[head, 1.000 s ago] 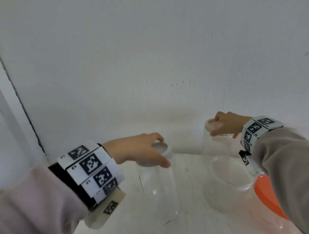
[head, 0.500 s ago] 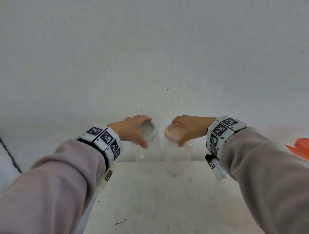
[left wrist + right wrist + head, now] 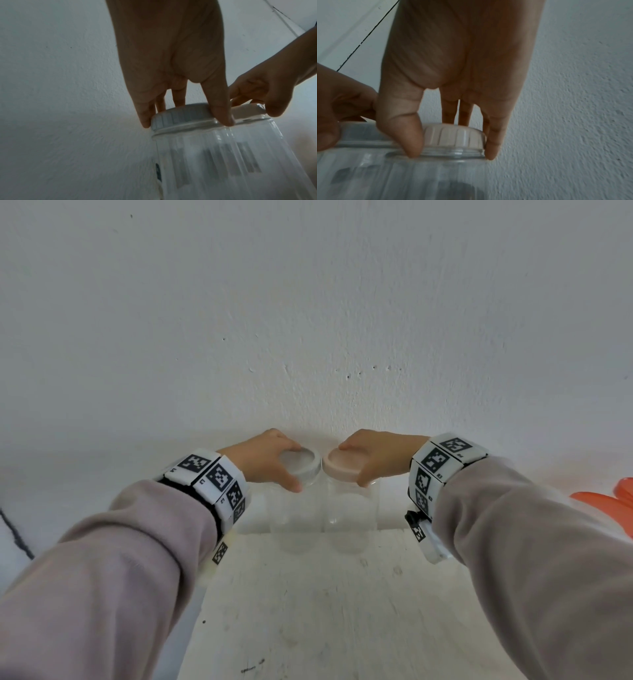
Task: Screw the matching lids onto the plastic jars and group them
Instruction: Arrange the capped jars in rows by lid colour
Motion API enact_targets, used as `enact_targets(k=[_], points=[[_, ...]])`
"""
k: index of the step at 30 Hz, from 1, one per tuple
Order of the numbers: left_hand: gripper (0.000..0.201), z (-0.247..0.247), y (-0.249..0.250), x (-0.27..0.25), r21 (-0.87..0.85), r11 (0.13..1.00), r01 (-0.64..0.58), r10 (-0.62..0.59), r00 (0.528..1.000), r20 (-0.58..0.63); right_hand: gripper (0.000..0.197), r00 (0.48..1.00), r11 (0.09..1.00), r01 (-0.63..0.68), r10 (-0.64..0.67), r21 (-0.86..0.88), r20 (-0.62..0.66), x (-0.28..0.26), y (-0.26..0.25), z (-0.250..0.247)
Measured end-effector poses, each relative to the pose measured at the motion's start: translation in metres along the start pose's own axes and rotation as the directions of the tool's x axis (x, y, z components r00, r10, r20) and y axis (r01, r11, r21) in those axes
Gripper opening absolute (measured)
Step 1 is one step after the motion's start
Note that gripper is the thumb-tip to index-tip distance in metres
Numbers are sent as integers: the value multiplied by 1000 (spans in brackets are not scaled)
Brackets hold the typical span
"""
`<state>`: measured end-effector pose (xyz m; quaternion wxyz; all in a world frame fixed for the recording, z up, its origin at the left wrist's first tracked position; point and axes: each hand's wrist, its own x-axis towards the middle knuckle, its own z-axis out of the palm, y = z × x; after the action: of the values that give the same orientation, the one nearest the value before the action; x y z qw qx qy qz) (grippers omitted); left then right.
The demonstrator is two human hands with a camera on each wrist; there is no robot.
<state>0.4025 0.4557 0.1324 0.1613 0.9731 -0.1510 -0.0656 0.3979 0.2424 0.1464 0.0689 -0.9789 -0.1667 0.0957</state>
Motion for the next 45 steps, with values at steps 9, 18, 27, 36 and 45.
enact_targets(k=[9,18,27,36,45], points=[[84,18,-8,2,-97,995,1,-13,992,-122,94,978,971,-190,201,144,-62,5,-2,15],[92,25,-11,3,-145,989,41,-66,982,-176,96,970,949,-166,207,269,-130,7,-1,23],[93,30,2,-8,-148,989,10,-40,978,-205,95,978,985,-134,149,110,-146,-4,-5,13],[64,49,64,-39,-114,945,-306,250,901,-354,84,973,982,-187,182,-24,-141,-72,60,-42],[82,102,163,-43,-129,885,-448,452,892,3,82,890,887,-452,455,-95,17,-115,154,-16]])
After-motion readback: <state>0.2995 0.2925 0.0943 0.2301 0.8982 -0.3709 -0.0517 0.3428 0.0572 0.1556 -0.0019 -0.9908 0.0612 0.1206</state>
